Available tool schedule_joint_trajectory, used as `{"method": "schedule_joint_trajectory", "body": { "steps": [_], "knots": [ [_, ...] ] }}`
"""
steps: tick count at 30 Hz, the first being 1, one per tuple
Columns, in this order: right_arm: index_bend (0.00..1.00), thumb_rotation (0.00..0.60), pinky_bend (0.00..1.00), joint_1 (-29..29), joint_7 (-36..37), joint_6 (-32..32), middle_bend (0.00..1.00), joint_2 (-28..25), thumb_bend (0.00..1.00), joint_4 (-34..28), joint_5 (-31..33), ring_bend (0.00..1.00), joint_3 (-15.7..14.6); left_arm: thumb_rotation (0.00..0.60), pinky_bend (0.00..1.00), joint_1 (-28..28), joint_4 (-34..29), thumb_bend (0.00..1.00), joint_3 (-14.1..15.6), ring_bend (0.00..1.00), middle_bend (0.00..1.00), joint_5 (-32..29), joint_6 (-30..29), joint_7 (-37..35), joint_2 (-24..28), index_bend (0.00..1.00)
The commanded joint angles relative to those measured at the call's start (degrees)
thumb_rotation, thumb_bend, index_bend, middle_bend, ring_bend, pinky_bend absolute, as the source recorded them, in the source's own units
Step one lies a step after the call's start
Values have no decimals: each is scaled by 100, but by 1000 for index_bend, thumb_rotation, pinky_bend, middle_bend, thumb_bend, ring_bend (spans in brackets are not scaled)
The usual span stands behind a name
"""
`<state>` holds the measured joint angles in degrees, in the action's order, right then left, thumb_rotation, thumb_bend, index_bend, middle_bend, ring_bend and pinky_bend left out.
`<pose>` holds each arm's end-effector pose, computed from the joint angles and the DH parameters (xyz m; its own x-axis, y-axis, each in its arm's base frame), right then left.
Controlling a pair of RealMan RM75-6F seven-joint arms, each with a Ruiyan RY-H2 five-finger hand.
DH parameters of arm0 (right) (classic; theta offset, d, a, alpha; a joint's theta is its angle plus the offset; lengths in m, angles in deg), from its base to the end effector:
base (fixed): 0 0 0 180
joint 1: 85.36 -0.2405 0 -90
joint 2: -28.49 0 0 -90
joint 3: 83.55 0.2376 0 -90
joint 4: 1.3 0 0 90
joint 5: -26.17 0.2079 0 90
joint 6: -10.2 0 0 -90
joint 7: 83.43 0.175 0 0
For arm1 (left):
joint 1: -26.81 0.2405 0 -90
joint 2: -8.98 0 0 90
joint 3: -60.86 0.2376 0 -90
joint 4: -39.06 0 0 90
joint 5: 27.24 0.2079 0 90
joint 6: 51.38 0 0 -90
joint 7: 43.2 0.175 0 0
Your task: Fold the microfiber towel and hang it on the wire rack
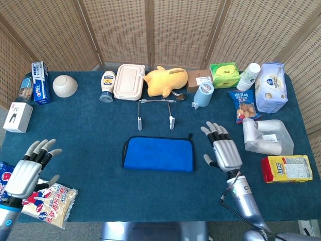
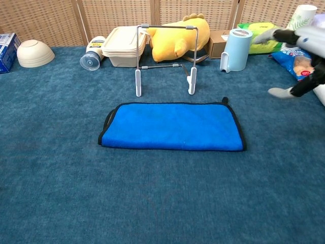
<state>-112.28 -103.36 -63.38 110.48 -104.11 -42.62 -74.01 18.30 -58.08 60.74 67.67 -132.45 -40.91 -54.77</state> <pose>-0.1512 -0.2990 0.0414 0.2317 -0.1202 0.9653 -0.9600 -0.1889 0.2069 -0.2473 0.2117 0.1190 0.3914 0.0921 0.9156 0.9034 -0.2281 -0.3632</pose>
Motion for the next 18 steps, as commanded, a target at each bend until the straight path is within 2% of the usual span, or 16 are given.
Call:
{"method": "schedule_joint_trajectory", "body": {
  "steps": [1, 9, 14, 18],
  "knots": [
    [92, 600, 0, 157, 128, -163, 0, -136, 285, -84, -71, 0, -31, 600, 0, -140, 207, 340, -75, 0, 98, 27, 113, 159, -118, 212],
    [91, 600, 0, 497, 417, -439, 0, -375, 284, -192, -210, 0, -166, 600, 0, -531, 870, 340, -139, 0, 102, 66, 532, 337, -447, 211],
    [90, 600, 0, 669, 523, -580, 0, -452, 284, -238, -295, 0, -235, 600, 0, -936, 1358, 340, -138, 0, 90, 292, 904, 436, -635, 195],
    [90, 600, 0, 774, 554, -680, 0, -521, 284, -296, -348, 0, -249, 600, 0, -1299, 1796, 340, -148, 0, 82, 485, 1148, 253, -876, 180]
  ]
}}
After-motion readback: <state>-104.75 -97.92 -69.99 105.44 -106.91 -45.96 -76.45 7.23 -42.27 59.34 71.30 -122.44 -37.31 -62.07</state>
